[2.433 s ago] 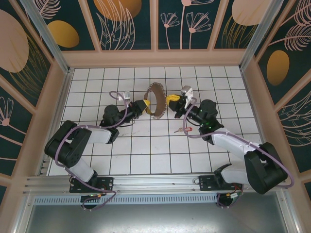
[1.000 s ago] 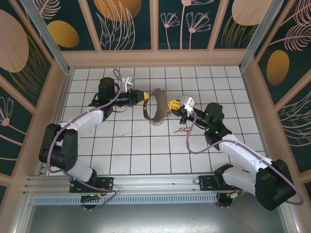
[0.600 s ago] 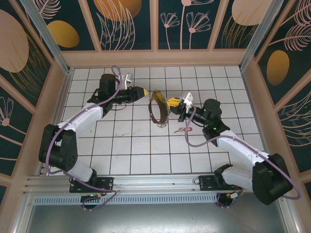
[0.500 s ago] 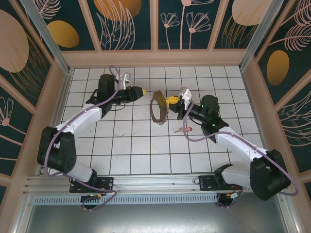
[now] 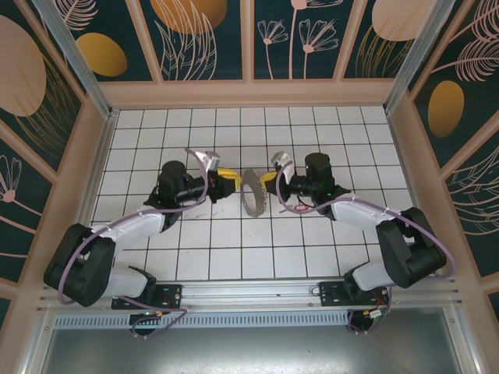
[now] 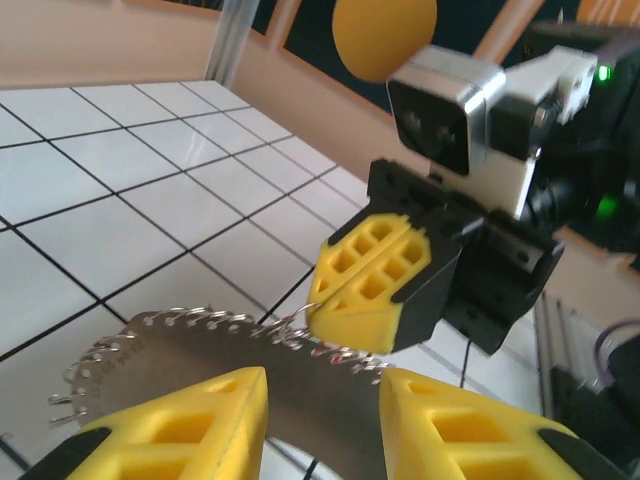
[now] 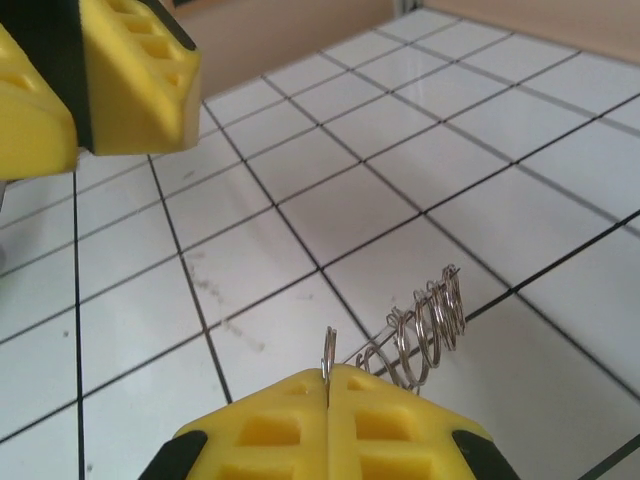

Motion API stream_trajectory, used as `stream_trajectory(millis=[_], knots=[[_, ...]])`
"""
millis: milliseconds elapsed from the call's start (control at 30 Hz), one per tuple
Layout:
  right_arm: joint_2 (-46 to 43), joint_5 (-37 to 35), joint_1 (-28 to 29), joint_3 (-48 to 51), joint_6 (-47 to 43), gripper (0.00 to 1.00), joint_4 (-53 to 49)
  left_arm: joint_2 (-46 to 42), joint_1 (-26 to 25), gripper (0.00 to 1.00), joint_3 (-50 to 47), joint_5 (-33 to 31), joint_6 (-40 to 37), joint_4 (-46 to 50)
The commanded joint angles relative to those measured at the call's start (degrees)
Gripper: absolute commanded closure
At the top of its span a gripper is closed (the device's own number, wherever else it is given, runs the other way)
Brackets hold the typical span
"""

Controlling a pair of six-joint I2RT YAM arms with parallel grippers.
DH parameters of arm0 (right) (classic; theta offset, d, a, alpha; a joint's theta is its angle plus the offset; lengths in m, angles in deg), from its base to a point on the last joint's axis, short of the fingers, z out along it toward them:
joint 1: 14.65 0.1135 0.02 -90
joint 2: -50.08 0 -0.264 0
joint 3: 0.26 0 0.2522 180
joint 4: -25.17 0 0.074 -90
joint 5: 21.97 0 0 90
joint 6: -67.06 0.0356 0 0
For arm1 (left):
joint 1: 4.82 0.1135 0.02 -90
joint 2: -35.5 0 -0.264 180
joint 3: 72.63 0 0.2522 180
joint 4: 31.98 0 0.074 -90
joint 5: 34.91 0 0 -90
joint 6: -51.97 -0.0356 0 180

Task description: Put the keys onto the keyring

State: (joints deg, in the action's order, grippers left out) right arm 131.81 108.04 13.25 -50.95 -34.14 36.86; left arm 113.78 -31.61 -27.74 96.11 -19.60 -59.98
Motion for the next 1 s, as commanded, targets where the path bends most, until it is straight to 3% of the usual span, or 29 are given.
stream_trajectory(millis=[0, 100, 400, 733, 967], knots=[[0.03, 3.95, 0.93, 1.91, -5.32, 1.0, 5.8, 3.17, -0.34, 0.65, -2.62, 4.31, -7.3, -14.16], [0.61, 4.83, 1.02, 1.96, -7.97, 1.0, 5.0, 6.53, -1.26, 0.65, -1.84, 7.57, -9.7, -14.32], [1.89, 7.57, 1.18, 1.68, -13.38, 1.0, 3.46, 15.8, -2.22, 0.63, 0.16, 9.66, -12.47, -20.19], [2.55, 7.67, 1.19, 1.51, -16.18, 1.0, 2.39, 19.25, -3.68, 0.68, 4.95, 10.15, -23.18, -9.22], [2.51, 7.9, 1.19, 1.51, -16.57, 1.0, 2.3, 19.51, -4.61, 0.71, 5.74, 7.01, -27.53, -4.89]])
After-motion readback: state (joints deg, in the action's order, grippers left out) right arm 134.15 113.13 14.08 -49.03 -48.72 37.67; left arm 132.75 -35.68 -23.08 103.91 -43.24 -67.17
